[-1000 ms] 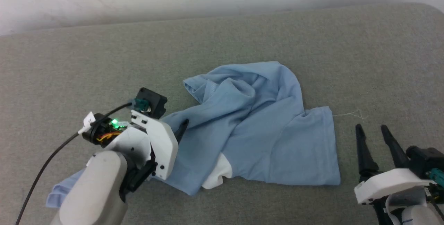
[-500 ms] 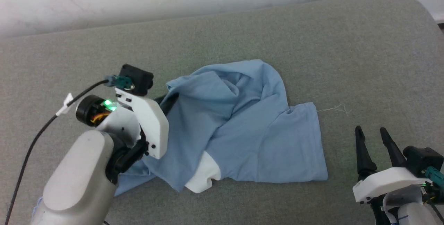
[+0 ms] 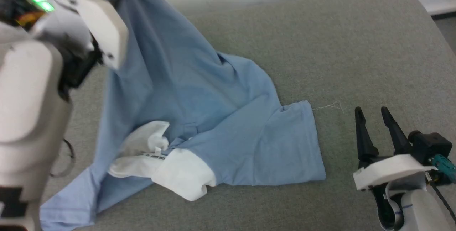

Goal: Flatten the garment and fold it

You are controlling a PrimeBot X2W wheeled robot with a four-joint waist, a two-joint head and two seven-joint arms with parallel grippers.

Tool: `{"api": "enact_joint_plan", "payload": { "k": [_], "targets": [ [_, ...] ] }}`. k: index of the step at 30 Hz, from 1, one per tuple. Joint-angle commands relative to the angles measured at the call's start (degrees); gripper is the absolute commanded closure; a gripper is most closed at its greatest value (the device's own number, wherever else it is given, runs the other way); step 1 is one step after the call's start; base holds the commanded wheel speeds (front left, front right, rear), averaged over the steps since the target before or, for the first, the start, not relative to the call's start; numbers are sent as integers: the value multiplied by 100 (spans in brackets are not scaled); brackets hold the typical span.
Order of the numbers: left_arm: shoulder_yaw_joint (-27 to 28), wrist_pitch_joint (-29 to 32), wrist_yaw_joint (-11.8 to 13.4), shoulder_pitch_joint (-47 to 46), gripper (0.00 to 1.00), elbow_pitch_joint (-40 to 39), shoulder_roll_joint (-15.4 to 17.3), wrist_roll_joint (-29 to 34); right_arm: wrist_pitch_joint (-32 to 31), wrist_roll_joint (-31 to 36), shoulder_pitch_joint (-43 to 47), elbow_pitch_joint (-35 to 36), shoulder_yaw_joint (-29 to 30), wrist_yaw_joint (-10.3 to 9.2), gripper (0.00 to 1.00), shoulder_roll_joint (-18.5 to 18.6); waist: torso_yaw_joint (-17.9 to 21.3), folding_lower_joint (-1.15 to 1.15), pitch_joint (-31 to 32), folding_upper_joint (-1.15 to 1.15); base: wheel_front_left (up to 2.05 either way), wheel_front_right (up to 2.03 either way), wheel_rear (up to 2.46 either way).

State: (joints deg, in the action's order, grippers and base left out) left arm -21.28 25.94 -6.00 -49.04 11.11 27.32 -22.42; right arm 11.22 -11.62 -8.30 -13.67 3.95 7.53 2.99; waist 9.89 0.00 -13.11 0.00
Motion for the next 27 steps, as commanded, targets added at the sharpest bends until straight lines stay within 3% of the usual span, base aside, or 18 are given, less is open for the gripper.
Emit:
{"api": "enact_joint_plan", "payload": {
  "k": [1, 10, 11, 12, 17, 27],
  "targets": [
    [11, -94, -20, -261, 100, 161, 63, 106, 36, -71, -110, 41, -48, -4, 0, -12, 468, 0, -491, 0, 0, 0, 0],
    [20, -1109, 146, -1811, 100, 1957, 258, 851, 206, -358, -348, 159, -300, -4, 0, -12, 973, 0, -1143, 0, 0, 0, 0],
    [-12, -1214, 142, -1893, 64, 2154, 249, 896, 219, -371, -360, 156, -330, -4, 0, -12, 993, 0, -1180, 0, 0, 0, 0],
    [-50, -1292, 137, -1951, 0, 2363, 226, 930, 229, -382, -371, 149, -358, -4, 0, -12, 1002, 0, -1209, 0, 0, 0, 0],
    [-305, -1455, 5, -2037, 0, 3263, 43, 929, 261, -394, -434, 115, -488, -4, 0, -12, 958, 0, -1249, 0, 0, 0, 0],
    [-315, -2805, -62, -1861, 0, 3891, -350, 646, 121, -73, -320, 165, -300, -4, 0, -12, 441, 0, -595, 0, 0, 0, 0]
  ]
}}
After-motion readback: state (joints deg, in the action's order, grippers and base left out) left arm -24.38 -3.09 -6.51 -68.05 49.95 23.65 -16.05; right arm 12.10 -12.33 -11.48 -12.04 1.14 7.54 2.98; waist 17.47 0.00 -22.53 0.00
